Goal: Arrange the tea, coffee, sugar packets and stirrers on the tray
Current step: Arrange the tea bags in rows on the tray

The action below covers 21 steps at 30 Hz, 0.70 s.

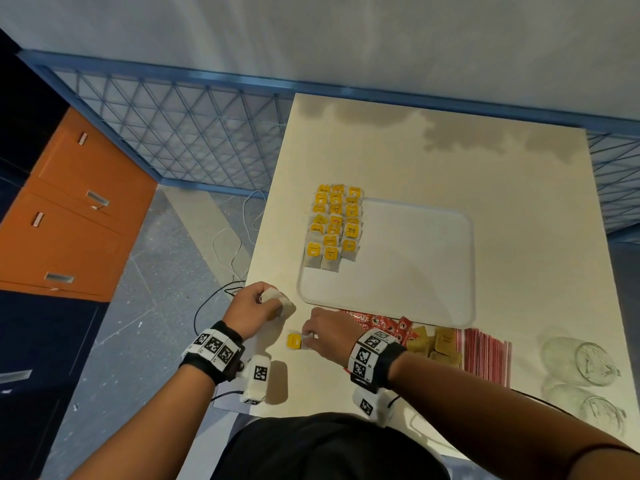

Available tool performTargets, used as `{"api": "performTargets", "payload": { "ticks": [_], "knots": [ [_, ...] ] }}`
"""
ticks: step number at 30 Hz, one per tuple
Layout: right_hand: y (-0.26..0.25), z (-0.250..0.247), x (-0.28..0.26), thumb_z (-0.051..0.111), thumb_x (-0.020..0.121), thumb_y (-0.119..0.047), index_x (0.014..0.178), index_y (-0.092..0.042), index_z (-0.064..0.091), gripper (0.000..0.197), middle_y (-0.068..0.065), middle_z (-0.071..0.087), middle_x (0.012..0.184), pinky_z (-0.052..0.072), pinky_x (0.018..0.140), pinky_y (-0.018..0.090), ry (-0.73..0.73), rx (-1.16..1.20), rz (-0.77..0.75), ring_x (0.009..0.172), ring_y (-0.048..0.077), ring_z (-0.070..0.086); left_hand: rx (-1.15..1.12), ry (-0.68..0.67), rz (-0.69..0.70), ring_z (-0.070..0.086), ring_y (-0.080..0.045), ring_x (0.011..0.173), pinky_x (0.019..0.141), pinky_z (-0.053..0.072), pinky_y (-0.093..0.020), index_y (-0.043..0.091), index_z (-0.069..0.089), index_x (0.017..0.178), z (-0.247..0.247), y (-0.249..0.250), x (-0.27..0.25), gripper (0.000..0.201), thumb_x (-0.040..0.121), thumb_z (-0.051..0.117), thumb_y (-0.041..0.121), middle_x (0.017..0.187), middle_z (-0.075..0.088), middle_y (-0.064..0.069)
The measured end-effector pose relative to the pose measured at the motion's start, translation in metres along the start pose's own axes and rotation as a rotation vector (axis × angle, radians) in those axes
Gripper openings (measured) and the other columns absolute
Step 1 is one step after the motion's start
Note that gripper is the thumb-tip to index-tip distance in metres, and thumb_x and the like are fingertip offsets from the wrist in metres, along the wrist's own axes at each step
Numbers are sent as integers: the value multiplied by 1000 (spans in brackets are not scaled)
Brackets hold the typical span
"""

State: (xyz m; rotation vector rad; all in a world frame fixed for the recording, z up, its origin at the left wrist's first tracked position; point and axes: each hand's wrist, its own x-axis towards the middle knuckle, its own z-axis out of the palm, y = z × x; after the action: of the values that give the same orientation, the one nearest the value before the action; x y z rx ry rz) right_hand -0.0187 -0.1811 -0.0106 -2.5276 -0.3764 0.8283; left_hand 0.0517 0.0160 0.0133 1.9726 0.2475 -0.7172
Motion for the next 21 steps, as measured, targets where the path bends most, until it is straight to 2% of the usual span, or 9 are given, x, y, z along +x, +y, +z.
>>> {"api": "performTargets", "payload": {
  "ticks": [2,6,9,11,15,19,21],
  "knots": [
    [5,-6,-3,56,98,-44,106,-21,73,29,2,61,105,51,82,43,22,85,33,94,25,61,-1,-22,13,63,-22,80,77,59,-40,6,70,91,1,4,2,11,84,69,-2,92,71,-17],
    [18,-20,-9,59,97,-42,104,-24,75,25,0,65,104,51,82,38,114,140,67,95,21,63,21,-81,53,64,-18,82,74,60,-35,10,71,95,3,11,7,20,87,64,-7,92,70,-5],
    [30,-33,-10,62,95,-40,97,-27,76,20,-5,67,97,52,79,37,211,233,118,90,18,64,85,-91,113,66,-19,83,76,60,-38,16,70,102,4,14,16,30,80,69,-4,98,72,-6],
    [38,-41,-9,64,92,-37,92,-27,74,14,-8,68,94,52,77,35,276,319,149,86,13,64,99,-82,114,66,-18,78,74,58,-35,20,68,103,6,15,24,34,77,74,-1,95,73,-6],
    [52,-54,-9,68,89,-34,87,-30,72,7,-14,70,85,55,76,30,411,445,197,82,6,65,77,-46,125,62,-13,72,71,52,-24,11,69,103,13,22,37,26,81,78,1,86,70,-6],
    [64,-64,-5,70,88,-33,81,-31,69,7,-16,69,78,53,71,25,516,511,299,77,2,65,96,-40,166,60,-8,67,62,49,-14,11,70,95,18,30,44,17,83,77,2,79,68,-1],
    [68,-68,-2,69,88,-32,81,-27,68,9,-15,68,78,52,69,24,552,530,352,76,1,64,92,-44,180,59,-8,67,61,48,-13,10,70,94,21,33,48,15,83,77,2,79,67,-1]
  ]
}}
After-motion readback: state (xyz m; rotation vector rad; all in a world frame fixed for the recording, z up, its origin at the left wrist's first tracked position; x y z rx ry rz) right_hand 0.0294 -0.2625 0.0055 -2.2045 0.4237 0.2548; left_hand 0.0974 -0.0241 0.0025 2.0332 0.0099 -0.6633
